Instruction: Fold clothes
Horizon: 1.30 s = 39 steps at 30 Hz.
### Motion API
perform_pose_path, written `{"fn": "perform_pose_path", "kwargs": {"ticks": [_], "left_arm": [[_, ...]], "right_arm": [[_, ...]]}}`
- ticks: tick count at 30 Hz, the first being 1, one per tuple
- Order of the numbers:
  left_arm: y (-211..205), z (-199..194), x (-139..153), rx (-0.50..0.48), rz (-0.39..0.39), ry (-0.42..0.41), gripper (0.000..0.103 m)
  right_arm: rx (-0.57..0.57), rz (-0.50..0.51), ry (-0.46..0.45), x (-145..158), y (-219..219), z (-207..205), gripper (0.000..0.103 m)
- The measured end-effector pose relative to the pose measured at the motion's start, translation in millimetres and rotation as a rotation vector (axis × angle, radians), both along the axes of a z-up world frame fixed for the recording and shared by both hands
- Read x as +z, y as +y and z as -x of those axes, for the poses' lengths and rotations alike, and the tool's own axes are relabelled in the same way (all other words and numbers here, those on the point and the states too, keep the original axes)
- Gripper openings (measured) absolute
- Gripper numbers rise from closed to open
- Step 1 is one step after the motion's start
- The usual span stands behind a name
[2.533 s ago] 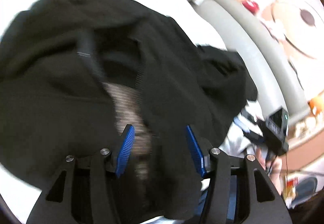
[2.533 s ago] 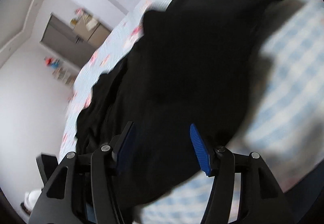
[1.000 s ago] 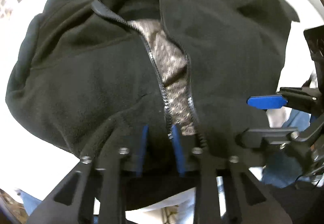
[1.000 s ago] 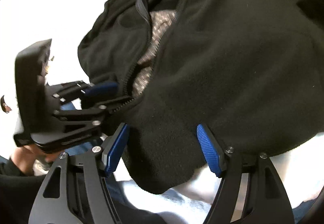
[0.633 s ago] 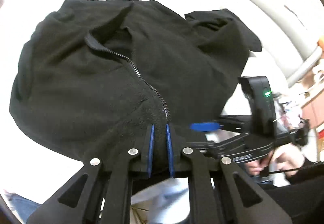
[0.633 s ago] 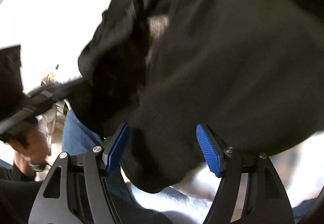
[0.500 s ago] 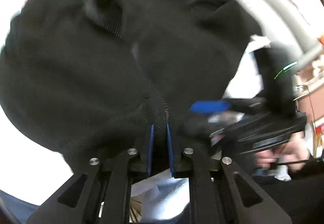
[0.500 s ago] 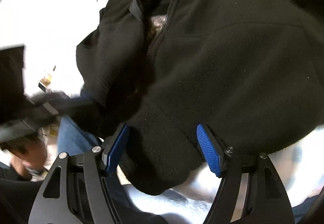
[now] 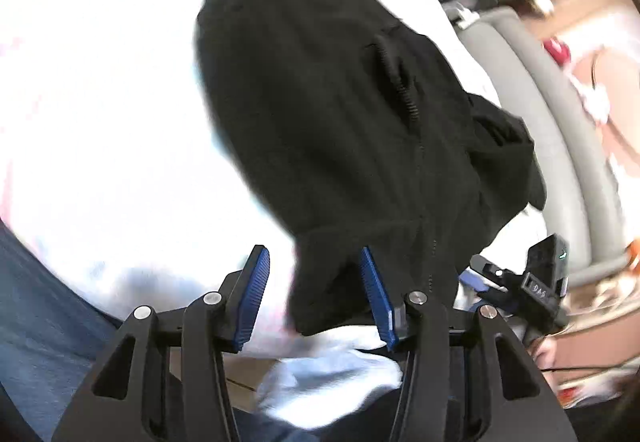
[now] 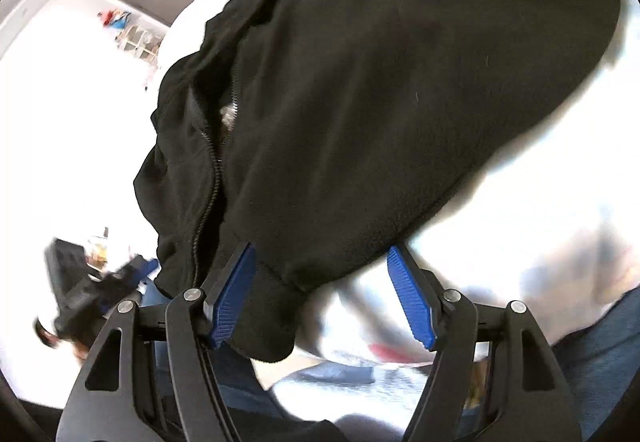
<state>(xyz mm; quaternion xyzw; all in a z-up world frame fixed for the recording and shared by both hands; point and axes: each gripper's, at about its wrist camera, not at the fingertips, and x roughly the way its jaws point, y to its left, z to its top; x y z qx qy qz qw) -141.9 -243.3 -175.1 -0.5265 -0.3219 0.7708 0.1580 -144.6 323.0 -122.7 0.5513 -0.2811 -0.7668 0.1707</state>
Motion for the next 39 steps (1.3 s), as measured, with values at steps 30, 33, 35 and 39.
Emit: {"fn": "perform_pose_path", "kwargs": {"ticks": [30, 33, 35, 39], "left_arm": [[73, -2, 5, -0.267, -0.012, -0.019, 0.033], [66, 8, 42, -0.305, -0.028, 0.090, 0.033], [67, 21, 60, -0.336, -0.034, 0.136, 0.033], [85, 37, 70, -0.460, -0.008, 0.136, 0.045]], "right_arm": [[0.358, -0.126, 0.058, 24, -65, -24, 0.036], [0.438, -0.121, 0.116, 61, -52, -33, 0.036], [0.445, -0.106, 0.170, 87, -38, -32, 0.037], [0.346, -0.052, 0.279, 129, -21, -2, 0.046]]}}
